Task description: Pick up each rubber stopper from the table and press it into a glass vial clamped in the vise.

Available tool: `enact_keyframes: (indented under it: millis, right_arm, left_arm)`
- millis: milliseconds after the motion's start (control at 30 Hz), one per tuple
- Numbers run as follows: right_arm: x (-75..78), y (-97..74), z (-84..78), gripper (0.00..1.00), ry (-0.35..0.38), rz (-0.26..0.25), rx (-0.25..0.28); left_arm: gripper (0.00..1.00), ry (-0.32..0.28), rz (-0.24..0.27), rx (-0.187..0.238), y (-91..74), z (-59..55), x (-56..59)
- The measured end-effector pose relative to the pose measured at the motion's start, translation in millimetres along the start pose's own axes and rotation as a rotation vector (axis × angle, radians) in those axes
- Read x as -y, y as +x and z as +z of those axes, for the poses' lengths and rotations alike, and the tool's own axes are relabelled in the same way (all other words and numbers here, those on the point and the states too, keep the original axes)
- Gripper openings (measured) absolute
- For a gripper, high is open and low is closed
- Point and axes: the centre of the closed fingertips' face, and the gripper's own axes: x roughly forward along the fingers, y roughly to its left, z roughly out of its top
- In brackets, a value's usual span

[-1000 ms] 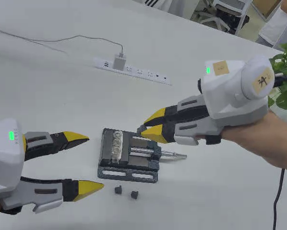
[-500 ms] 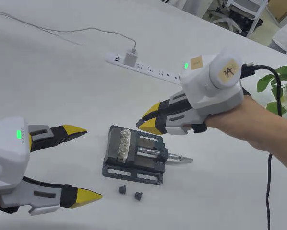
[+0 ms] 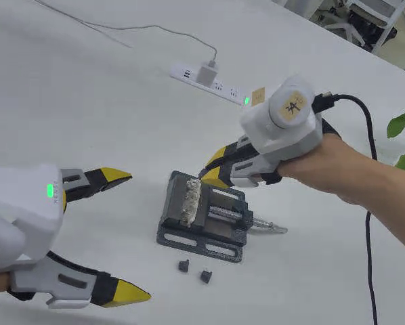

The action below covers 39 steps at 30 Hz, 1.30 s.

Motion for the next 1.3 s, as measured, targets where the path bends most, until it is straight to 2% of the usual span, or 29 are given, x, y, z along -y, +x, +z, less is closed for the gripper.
enact_keyframes:
  millis: [200, 400, 867, 1300]
  right_arm:
    - [5.5, 7.5, -6.2, 0.06, -0.003, 0.011, -0.022]
    - [3.5, 13.1, -9.6, 0.06, -0.002, 0.023, -0.036]
    - [-1.6, 14.8, -4.4, 0.06, -0.007, 0.027, -0.054]
    - [3.8, 20.1, -7.4, 0.06, -0.041, 0.017, -0.075]
  left_arm:
    - [0.99, -0.003, 0.001, -0.008, 2.2, -5.3, 0.2]
    - [0.99, -0.010, -0.006, -0.008, 3.8, -7.5, 1.6]
    - [0.99, -0.025, -0.006, 0.004, 3.0, -8.8, -2.0]
    - [0.98, -0.034, -0.011, 0.002, 4.2, -11.0, -1.2]
